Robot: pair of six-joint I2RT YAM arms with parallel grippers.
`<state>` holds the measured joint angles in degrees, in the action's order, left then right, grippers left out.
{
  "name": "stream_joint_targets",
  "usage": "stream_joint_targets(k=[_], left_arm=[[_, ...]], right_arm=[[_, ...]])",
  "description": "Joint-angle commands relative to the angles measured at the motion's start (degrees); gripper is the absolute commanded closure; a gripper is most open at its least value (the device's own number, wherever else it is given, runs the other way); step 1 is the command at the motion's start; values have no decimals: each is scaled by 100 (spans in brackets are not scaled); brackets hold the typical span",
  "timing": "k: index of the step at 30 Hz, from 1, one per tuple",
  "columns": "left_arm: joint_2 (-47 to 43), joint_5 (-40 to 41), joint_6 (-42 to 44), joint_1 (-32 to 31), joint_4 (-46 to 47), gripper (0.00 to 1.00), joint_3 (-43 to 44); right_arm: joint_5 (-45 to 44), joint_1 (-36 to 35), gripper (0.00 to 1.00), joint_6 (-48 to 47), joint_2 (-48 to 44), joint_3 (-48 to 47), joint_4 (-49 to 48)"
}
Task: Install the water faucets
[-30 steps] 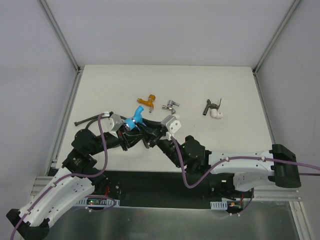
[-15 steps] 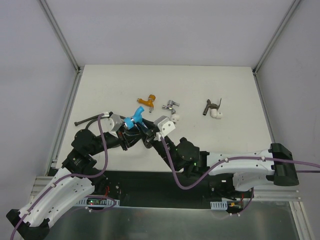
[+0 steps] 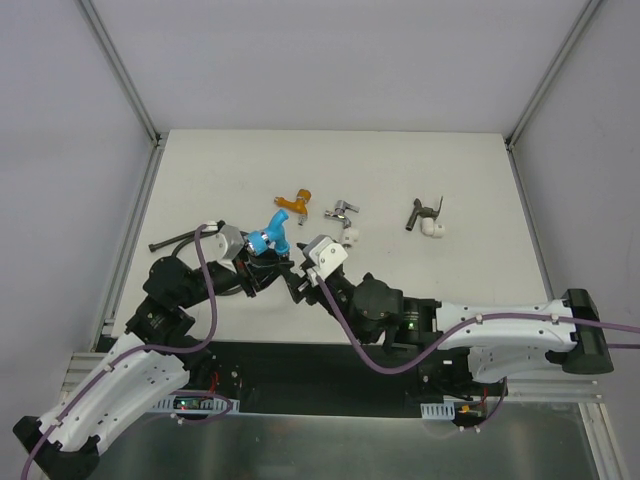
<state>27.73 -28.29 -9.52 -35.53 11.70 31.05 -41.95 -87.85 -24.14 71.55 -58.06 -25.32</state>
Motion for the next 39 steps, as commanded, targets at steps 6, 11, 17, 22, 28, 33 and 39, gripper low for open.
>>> stream_joint_targets(k=[6, 11, 17, 22, 28, 33, 39], left_arm=[[110, -343, -15, 46, 737, 100, 297], [207, -711, -41, 46, 789, 100, 332], [427, -1248, -129, 46, 842, 100, 428], [532, -1565, -156, 46, 860, 100, 481], [611, -1854, -191, 46, 860, 100, 534], [646, -1996, -217, 46, 869, 100, 569], [673, -2101, -235, 46, 877, 100, 587]], right_arm=[[1468, 530, 38, 664, -1089, -197, 1459], [3367, 1287, 31, 1043, -1678, -73, 1828], [5379, 2271, 22, 1253, -1653, -319, 2110], [6733, 2729, 17, 1219, -1346, -592, 2093], [7183, 2853, 17, 1271, -1065, -820, 1917], [7456, 2993, 19, 1438, -845, -935, 1715], [7702, 3011, 23, 1553, -572, -1128, 1574]])
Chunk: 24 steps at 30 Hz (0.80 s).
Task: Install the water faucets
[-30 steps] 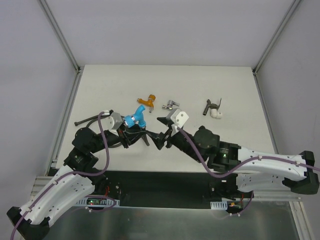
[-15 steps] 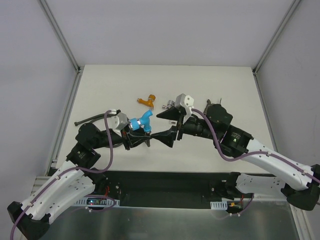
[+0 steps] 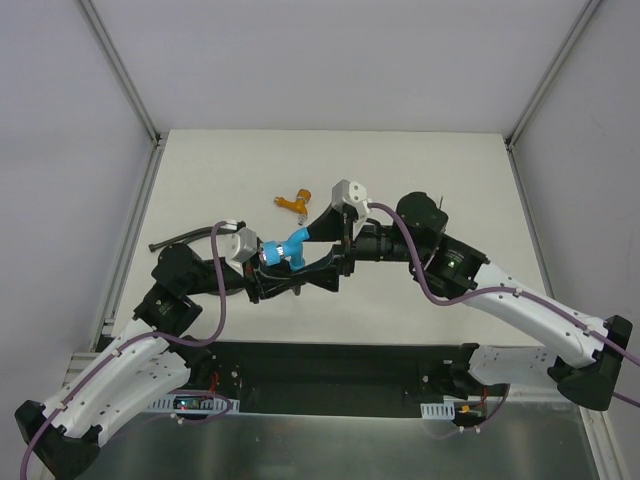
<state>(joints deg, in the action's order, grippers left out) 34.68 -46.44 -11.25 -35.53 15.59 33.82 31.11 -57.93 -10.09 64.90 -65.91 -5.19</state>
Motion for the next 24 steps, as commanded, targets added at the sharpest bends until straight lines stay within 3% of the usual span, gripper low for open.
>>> stream_joint_targets(k=[1, 7, 13, 20, 24], left_arm=[[-14, -305, -62, 46, 488, 100, 309], [4, -384, -80, 46, 497, 100, 327], [-5, -401, -88, 46, 497, 100, 335], [-22, -235, -71, 46, 471, 100, 318], [-66, -15, -36, 55, 410, 100, 309]], right_arm=[[430, 19, 23, 156, 136, -370, -465], [633, 80, 31, 340, 312, -475, -667], [703, 142, 47, 525, 435, -511, -843], [624, 151, 87, 596, 453, -414, -931], [432, 124, 98, 543, 365, -283, -975]])
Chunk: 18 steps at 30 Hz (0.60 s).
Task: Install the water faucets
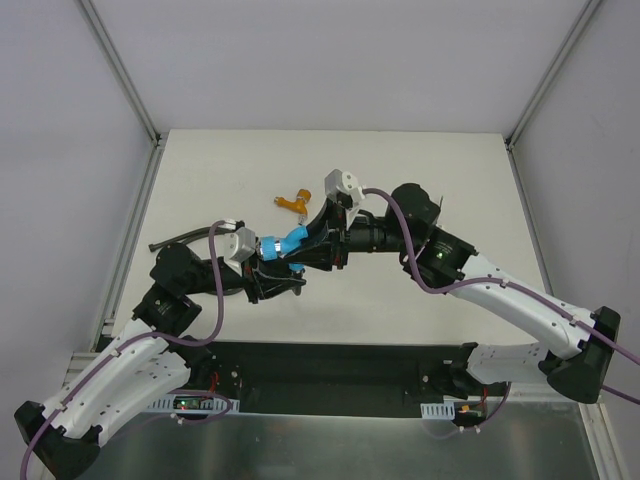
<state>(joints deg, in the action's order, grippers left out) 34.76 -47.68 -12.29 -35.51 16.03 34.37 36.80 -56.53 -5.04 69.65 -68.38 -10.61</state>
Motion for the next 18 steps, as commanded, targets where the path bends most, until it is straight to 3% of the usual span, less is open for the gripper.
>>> stream_joint_targets(k=[1, 8, 18], left_arm=[[-92, 171, 78, 44, 348, 100, 246], [-215, 847, 166, 44, 172, 100, 202], [-470, 1885, 315, 44, -12, 100, 105]], right_arm=[[-199, -33, 98, 3, -127, -18, -433], [-1673, -638, 98, -822, -267, 149, 33], [-5117, -1755, 98, -1430, -5, 264, -37]])
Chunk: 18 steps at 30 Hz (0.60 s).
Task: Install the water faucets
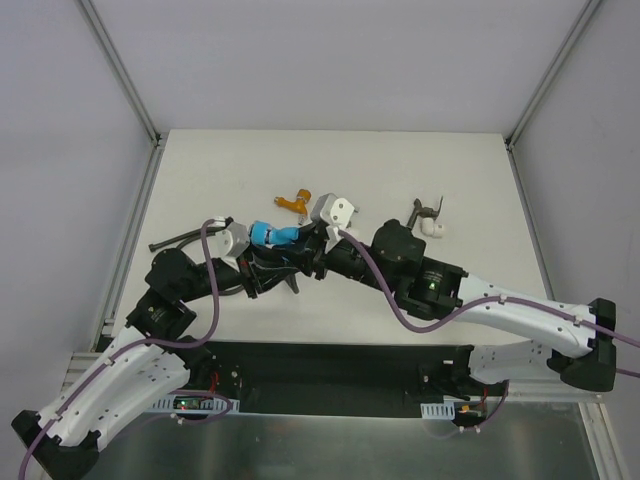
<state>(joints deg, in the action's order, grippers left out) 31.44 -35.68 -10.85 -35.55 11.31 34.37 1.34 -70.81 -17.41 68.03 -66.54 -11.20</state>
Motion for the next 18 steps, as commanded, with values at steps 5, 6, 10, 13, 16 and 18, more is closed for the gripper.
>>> stream_joint_targets(k=[5, 6, 10, 13, 16, 18], left_arm=[[-191, 905, 215, 48, 407, 100, 96], [-191, 931, 232, 48, 381, 100, 105], [-208, 1010, 320, 48, 328, 100, 114], [-235, 1098, 399, 48, 275, 100, 114], [-287, 1230, 461, 48, 240, 100, 105], [-305, 1274, 496, 48, 231, 100, 96]], right_arm=[[-3241, -767, 98, -17, 535, -95, 30], [-3437, -829, 98, -26, 605, -226, 117], [-4316, -1180, 98, -35, 984, -596, 338], [-4774, -1313, 98, 88, 1151, -790, 478], [-4985, -1348, 98, 290, 1221, -904, 636], [-5126, -1366, 98, 387, 1283, -957, 742]])
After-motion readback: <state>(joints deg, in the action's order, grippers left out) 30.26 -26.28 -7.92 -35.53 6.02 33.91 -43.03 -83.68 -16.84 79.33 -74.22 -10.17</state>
